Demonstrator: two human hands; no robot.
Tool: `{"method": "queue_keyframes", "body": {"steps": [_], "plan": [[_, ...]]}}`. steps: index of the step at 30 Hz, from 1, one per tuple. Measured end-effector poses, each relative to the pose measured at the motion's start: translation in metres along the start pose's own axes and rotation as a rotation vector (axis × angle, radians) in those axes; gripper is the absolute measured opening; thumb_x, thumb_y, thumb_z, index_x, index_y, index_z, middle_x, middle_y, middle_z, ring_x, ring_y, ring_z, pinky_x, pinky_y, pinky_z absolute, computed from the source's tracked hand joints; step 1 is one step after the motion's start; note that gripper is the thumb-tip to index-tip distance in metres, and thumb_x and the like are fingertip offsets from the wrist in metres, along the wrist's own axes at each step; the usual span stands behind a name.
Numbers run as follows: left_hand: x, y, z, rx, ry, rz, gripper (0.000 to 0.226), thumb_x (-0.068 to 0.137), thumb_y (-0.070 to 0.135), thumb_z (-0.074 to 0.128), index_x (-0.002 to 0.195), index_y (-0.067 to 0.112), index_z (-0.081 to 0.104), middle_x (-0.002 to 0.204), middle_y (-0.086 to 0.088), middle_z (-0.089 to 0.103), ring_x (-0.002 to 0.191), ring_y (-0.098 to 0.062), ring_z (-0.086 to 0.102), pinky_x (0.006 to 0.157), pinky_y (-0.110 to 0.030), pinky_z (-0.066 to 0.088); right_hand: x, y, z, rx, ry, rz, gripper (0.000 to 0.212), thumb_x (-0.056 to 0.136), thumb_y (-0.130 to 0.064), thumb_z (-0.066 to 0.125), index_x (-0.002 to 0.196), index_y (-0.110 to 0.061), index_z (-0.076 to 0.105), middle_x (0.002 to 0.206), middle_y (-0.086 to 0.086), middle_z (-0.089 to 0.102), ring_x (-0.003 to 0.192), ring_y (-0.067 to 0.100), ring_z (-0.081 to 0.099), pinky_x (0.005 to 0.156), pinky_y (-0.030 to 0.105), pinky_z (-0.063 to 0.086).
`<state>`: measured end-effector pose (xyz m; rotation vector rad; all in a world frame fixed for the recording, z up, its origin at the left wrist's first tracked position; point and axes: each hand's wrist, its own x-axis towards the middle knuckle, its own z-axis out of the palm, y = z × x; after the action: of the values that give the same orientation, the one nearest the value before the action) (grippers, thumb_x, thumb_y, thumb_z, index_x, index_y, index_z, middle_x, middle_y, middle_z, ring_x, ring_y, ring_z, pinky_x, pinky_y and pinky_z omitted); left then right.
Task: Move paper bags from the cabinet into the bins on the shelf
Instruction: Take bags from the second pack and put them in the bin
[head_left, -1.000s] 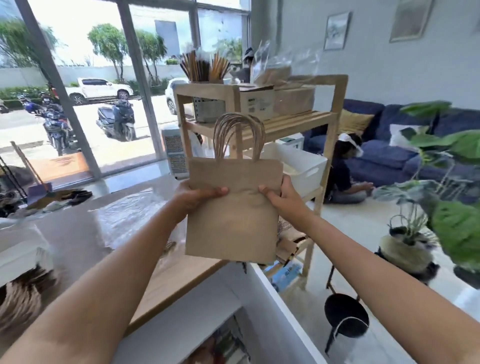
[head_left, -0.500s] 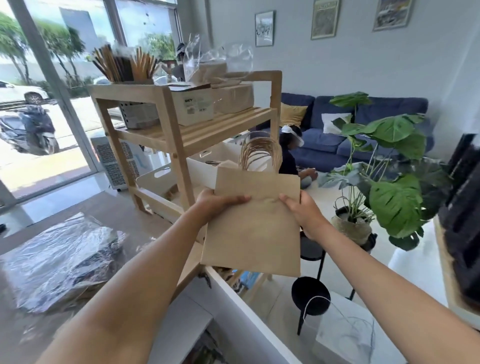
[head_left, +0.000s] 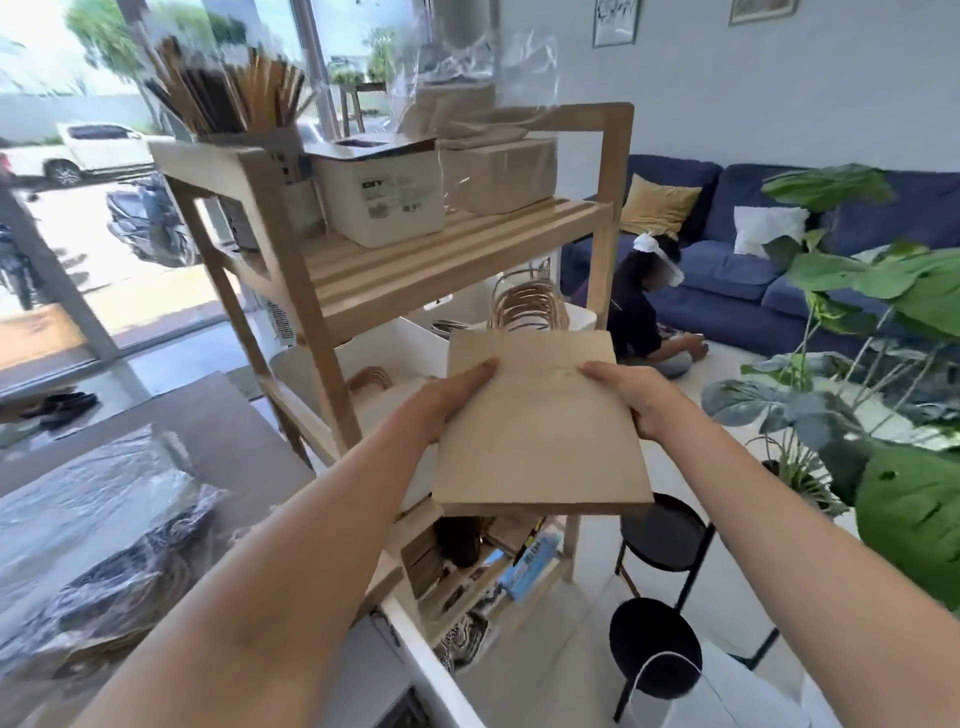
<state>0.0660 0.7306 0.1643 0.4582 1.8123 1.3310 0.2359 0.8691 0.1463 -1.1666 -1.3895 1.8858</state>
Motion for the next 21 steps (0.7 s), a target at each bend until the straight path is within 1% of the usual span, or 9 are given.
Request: {"method": "queue_keyframes", "body": {"steps": [2,5,6,10,13,14,17,19,21], "plan": [[0.013,0.003,0.004,-0.093,0.031,-0.013,0.066,0.065,0.049,0.083,0.110,0.005,0.062,0.083,-0.008,0.073,0.063,-0.019,0.070,0.058,-0.037,0.060,0.019,-0.007,-0.005,0.001,-0.099,0.063,0.046,0.081,-0.029,0.074,0.117,-0.002,0.062,0.097,0.012,0.072,0.078,0.024,0.070,0.065,0.033,0.058],[0.040,-0.002,-0.001,-0.205,0.203,-0.005,0.105,0.029,0.055,0.091,0.117,0.008,0.060,0.093,-0.010,0.074,0.071,-0.026,0.073,0.061,-0.047,0.060,0.040,-0.008,-0.009,0.010,-0.291,0.116,0.033,0.088,-0.035,0.063,0.109,-0.010,0.063,0.084,0.006,0.076,0.070,0.018,0.073,0.062,0.030,0.060],[0.038,0.000,-0.001,-0.233,0.229,-0.002,0.108,0.024,0.054,0.092,0.117,0.008,0.060,0.092,-0.010,0.074,0.071,-0.026,0.073,0.064,-0.049,0.059,0.046,-0.007,-0.009,0.014,-0.338,0.129,0.029,0.091,-0.036,0.060,0.107,-0.012,0.063,0.082,0.005,0.076,0.068,0.016,0.073,0.062,0.030,0.060],[0.038,0.007,0.000,-0.282,0.323,0.046,0.052,0.060,0.039,0.089,0.093,0.013,0.058,0.085,-0.007,0.069,0.065,-0.019,0.067,0.059,-0.033,0.056,0.066,-0.009,0.003,-0.016,-0.455,0.097,0.039,0.092,-0.026,0.059,0.129,-0.015,0.052,0.096,0.006,0.072,0.076,0.020,0.071,0.063,0.032,0.061],[0.047,0.006,-0.004,-0.276,0.363,0.057,0.074,0.057,0.043,0.089,0.115,0.008,0.060,0.106,-0.010,0.072,0.077,-0.023,0.071,0.064,-0.034,0.059,0.083,-0.011,0.013,-0.088,-0.466,0.054,0.045,0.091,-0.020,0.061,0.134,-0.013,0.048,0.100,0.008,0.068,0.083,0.024,0.066,0.067,0.036,0.060],[0.049,0.006,-0.005,-0.255,0.391,0.060,0.071,0.061,0.046,0.086,0.116,0.008,0.060,0.106,-0.009,0.071,0.078,-0.022,0.070,0.065,-0.032,0.058,0.087,-0.013,0.015,-0.097,-0.472,0.042,0.041,0.091,-0.018,0.060,0.131,-0.013,0.049,0.098,0.008,0.067,0.081,0.024,0.065,0.065,0.035,0.060],[0.049,0.009,-0.007,-0.089,0.531,0.108,0.050,0.082,0.064,0.056,0.092,0.015,0.063,0.092,-0.004,0.067,0.079,-0.020,0.063,0.077,-0.028,0.050,0.099,-0.022,0.024,-0.128,-0.507,0.004,0.033,0.092,-0.015,0.057,0.125,-0.015,0.051,0.095,0.008,0.067,0.075,0.022,0.065,0.055,0.030,0.060],[0.055,0.004,-0.013,0.076,0.599,0.129,0.076,0.083,0.078,0.022,0.091,0.015,0.065,0.099,-0.007,0.067,0.093,-0.025,0.063,0.093,-0.035,0.048,0.111,-0.030,0.032,-0.171,-0.552,-0.034,0.042,0.088,-0.017,0.062,0.130,-0.014,0.051,0.102,0.010,0.068,0.076,0.022,0.067,0.058,0.030,0.059],[0.065,-0.007,-0.028,0.264,0.689,0.135,0.088,0.084,0.073,0.006,0.105,0.012,0.065,0.110,-0.013,0.067,0.105,-0.031,0.062,0.096,-0.044,0.047,0.124,-0.035,0.039,-0.213,-0.565,-0.058,0.056,0.080,-0.020,0.068,0.132,-0.012,0.051,0.110,0.012,0.068,0.078,0.022,0.069,0.064,0.032,0.060]]}}
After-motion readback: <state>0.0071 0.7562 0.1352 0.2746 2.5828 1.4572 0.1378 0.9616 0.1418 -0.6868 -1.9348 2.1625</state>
